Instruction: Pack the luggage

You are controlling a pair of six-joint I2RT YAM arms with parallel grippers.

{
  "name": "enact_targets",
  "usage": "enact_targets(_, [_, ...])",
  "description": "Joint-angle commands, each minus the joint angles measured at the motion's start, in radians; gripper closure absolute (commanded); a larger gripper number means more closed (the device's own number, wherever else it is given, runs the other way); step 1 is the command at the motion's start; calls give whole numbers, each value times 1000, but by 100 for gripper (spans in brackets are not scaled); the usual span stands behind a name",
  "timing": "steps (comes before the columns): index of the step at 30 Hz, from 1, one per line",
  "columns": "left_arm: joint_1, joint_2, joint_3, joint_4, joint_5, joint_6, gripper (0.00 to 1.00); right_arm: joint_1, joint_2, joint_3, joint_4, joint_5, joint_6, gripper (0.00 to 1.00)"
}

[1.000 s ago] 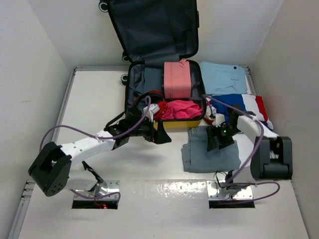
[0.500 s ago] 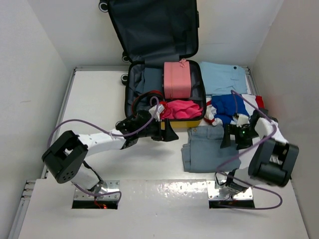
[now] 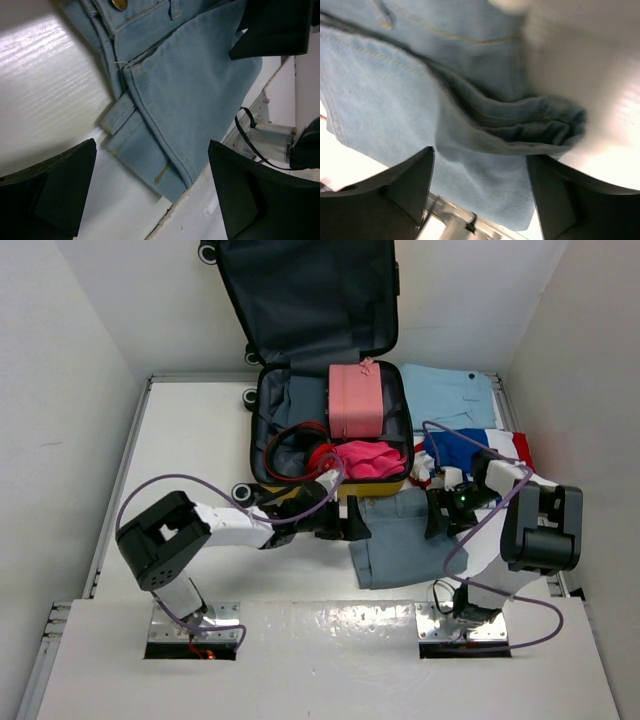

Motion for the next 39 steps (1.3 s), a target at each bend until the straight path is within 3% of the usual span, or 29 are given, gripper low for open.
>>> enact_targets(1, [-12,47,48,-2,-59,-45,6,23,17,-3,88,-75,81,29])
enact_targets(2, [-21,61,69,-28,-70,-36,6,26,18,-9,90,-75,98,37])
enact_targets(7, [-54,146,175,-157,-153,-26,6,32,-35,-53,113,-75,228,58])
enact_targets(8, [-63,155,191,-188,-182,-40,6,38,-63,-67,128,-66,235,67])
enact_targets(10, [-63,155,191,-203,-219,-55,6,46,-107,-96,157,-58,258,69])
enact_targets(11, [-63,155,191,-203,-219,-56,6,53,-116,-99,163,-46,259,62])
enact_targets(14, [-63,187,202,-203,-204,-65,7,93,-117,-98,165,-23,262,20])
enact_targets(17, [-63,241,250,-223,-159,-54,17,106,-75,-98,179,-32,259,14])
enact_targets(23, [-74,321,365,-216,-76,44,44,148,-14,-84,185,-67,275,15])
enact_targets(26, [-101,321,396,-228,-87,101,53,188,-12,-86,191,-93,285,29])
enact_targets(27, [-112,321,405,-228,-87,116,66,202,-9,-86,191,-111,287,43])
enact_targets(30, [-124,287,406,-228,-105,157,97,254,-21,-87,177,-171,284,61])
enact_targets(34, [-185,215,442,-284,-174,277,100,268,-127,-109,157,-269,261,88])
enact_targets(39, [-224,128,487,-364,-216,426,100,264,-356,-141,127,-285,215,100])
